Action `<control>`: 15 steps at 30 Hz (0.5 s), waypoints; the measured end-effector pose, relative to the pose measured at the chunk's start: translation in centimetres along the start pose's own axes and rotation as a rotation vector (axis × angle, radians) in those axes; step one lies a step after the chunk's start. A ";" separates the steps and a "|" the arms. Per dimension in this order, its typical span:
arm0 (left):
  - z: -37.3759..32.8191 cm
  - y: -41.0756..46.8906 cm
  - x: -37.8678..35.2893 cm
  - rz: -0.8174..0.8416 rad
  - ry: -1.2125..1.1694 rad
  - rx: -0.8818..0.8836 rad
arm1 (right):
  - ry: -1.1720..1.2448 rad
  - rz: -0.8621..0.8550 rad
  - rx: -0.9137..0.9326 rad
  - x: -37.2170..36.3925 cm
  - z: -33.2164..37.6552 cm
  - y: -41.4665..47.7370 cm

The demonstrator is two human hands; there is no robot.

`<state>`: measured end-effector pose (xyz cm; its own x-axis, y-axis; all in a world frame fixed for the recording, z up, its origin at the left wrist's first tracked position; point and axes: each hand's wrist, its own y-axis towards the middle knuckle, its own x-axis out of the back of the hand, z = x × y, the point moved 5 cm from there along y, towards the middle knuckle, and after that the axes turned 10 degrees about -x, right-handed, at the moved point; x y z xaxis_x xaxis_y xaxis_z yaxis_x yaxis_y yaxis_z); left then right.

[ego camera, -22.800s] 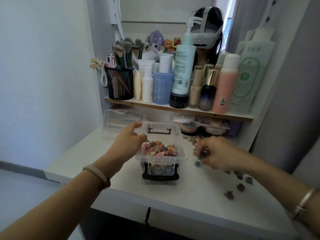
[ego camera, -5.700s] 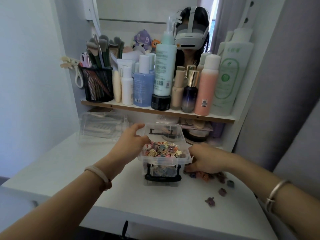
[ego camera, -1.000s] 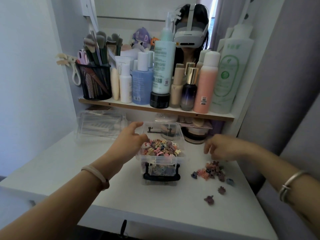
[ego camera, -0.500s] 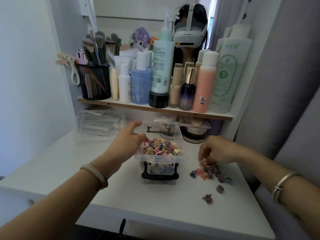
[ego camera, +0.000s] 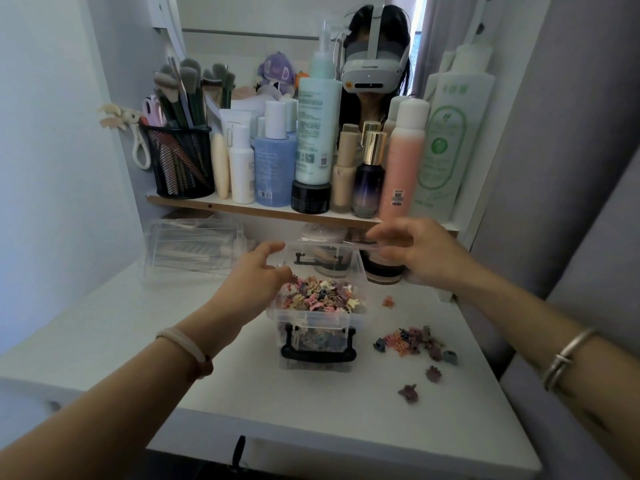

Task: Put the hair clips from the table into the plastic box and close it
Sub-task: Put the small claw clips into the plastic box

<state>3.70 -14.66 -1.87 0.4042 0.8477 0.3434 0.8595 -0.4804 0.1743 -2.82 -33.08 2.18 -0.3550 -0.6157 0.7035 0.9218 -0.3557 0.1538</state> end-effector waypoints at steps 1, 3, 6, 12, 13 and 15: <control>0.0 0.0 0.0 -0.004 -0.005 -0.001 | -0.107 0.004 -0.041 -0.2 -1.0 0.2; 0.0 0.0 0.0 -0.006 -0.006 0.000 | -0.399 0.144 -0.109 -1.6 -3.3 0.3; -0.1 0.0 0.0 0.000 -0.009 -0.012 | -0.672 0.389 -0.114 -3.9 -5.2 -0.3; -0.4 -0.2 0.0 -0.006 -0.002 0.005 | -0.571 0.495 -0.193 -3.3 -4.4 -0.6; -0.4 -0.2 0.0 -0.003 -0.002 0.002 | -0.567 0.525 -0.186 -3.3 -4.3 -0.8; -0.2 -0.1 0.0 0.000 -0.003 -0.003 | -0.584 0.569 -0.163 -3.5 -4.1 -1.1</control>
<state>3.56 -14.67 -1.73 0.4051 0.8485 0.3405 0.8587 -0.4810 0.1768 -3.23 -33.40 -3.27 0.3384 -0.2843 0.8970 0.8859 -0.2254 -0.4056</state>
